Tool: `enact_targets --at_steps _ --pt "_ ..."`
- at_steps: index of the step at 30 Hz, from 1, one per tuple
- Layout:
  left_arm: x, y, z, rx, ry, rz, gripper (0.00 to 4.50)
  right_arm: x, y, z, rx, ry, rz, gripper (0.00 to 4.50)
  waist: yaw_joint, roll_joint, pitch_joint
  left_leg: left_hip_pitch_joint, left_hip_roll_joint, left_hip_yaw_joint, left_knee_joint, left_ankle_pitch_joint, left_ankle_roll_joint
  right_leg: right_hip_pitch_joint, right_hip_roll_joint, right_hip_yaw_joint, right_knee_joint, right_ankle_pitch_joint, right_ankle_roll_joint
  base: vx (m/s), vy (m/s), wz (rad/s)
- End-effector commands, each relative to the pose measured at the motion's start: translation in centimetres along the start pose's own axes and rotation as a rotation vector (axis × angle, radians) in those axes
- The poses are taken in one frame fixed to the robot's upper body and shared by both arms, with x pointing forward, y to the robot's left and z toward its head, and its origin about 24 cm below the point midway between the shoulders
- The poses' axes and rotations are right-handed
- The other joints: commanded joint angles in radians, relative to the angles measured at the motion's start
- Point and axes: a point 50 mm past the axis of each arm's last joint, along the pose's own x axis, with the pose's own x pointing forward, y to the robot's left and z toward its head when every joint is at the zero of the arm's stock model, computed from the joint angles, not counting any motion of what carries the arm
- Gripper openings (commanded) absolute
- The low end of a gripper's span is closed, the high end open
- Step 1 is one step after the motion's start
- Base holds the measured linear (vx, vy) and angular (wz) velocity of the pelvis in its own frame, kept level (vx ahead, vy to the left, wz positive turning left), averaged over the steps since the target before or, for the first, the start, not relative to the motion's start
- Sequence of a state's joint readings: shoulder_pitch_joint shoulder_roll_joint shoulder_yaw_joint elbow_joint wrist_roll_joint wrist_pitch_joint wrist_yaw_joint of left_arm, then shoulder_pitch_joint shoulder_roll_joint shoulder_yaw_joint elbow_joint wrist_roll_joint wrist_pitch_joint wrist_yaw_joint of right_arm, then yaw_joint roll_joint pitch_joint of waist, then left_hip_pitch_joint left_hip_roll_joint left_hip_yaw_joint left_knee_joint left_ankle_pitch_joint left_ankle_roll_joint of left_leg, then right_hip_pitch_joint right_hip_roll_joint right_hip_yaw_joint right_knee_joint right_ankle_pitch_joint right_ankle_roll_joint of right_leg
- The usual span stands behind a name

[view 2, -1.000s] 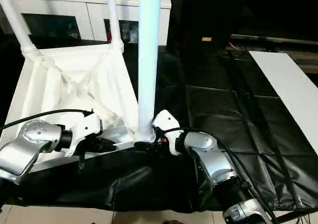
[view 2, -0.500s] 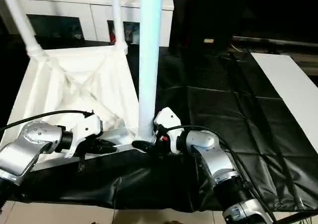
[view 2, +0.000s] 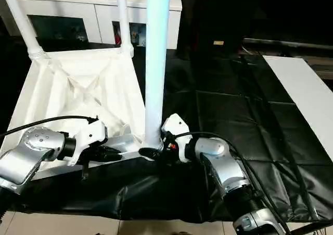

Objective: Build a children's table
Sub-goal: Rotate leg to tighten

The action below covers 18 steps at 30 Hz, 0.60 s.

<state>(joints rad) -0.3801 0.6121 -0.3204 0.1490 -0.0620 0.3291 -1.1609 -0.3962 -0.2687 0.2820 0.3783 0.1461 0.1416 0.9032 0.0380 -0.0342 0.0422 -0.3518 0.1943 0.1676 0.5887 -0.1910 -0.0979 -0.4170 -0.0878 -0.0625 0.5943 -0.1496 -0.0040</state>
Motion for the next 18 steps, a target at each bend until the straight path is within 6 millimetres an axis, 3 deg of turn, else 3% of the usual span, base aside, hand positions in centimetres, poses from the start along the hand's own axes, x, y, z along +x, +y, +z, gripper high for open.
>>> enact_targets --at_steps 1,4,9,13,15,17,18 --pt "0.4 -0.4 -0.4 -0.007 0.022 -0.039 0.00 -0.2 -0.6 0.5 0.004 -0.014 -0.016 3.32 0.002 0.007 -0.055 -0.004 0.026 -0.001 -0.079 -0.266 0.028 0.052 -0.041 0.040 -0.061 -0.314 -0.190 0.000 0.000 0.00" --pt "0.3 -0.4 -0.5 -0.010 0.026 -0.040 0.00 -0.1 -0.6 0.3 0.007 -0.009 -0.019 2.90 0.001 0.008 -0.055 -0.003 0.026 -0.002 -0.079 -0.269 0.028 0.052 -0.041 0.039 -0.062 -0.319 -0.189 0.000 0.000 0.00" --pt "0.9 0.2 -0.4 -0.036 0.016 0.045 0.00 0.5 -1.2 -1.2 0.031 0.075 -0.163 2.69 -0.003 0.008 -0.048 -0.002 0.025 -0.003 -0.082 -0.307 0.010 0.047 -0.040 0.038 -0.069 -0.387 -0.175 0.000 0.000 0.00" --pt "3.6 1.2 1.3 -0.151 -0.088 0.207 0.00 2.8 -1.0 -1.9 0.127 0.096 -0.332 2.66 -0.005 0.005 -0.048 0.006 0.020 -0.009 -0.077 -0.363 -0.012 0.040 -0.047 0.032 -0.089 -0.541 -0.120 0.000 0.000 0.00" --pt "4.5 1.6 1.8 -0.179 -0.100 0.262 0.00 3.6 -0.8 -1.9 0.160 0.098 -0.380 2.65 -0.013 0.003 -0.046 0.002 0.018 -0.011 -0.080 -0.373 -0.013 0.039 -0.041 0.029 -0.092 -0.564 -0.102 0.000 0.000 0.00" --pt "6.1 2.4 2.9 -0.244 -0.123 0.399 0.00 5.2 -0.5 -1.8 0.209 0.109 -0.470 2.65 -0.015 0.009 -0.046 0.008 0.014 -0.011 -0.076 -0.394 -0.018 0.031 -0.041 0.025 -0.099 -0.602 -0.083 0.000 0.000 0.00" --pt "6.8 3.0 3.4 -0.282 -0.132 0.485 0.00 6.0 -0.4 -1.7 0.232 0.118 -0.515 2.65 -0.016 0.004 -0.047 0.010 0.012 -0.012 -0.073 -0.399 -0.017 0.031 -0.040 0.021 -0.104 -0.615 -0.070 0.000 0.000 0.00"
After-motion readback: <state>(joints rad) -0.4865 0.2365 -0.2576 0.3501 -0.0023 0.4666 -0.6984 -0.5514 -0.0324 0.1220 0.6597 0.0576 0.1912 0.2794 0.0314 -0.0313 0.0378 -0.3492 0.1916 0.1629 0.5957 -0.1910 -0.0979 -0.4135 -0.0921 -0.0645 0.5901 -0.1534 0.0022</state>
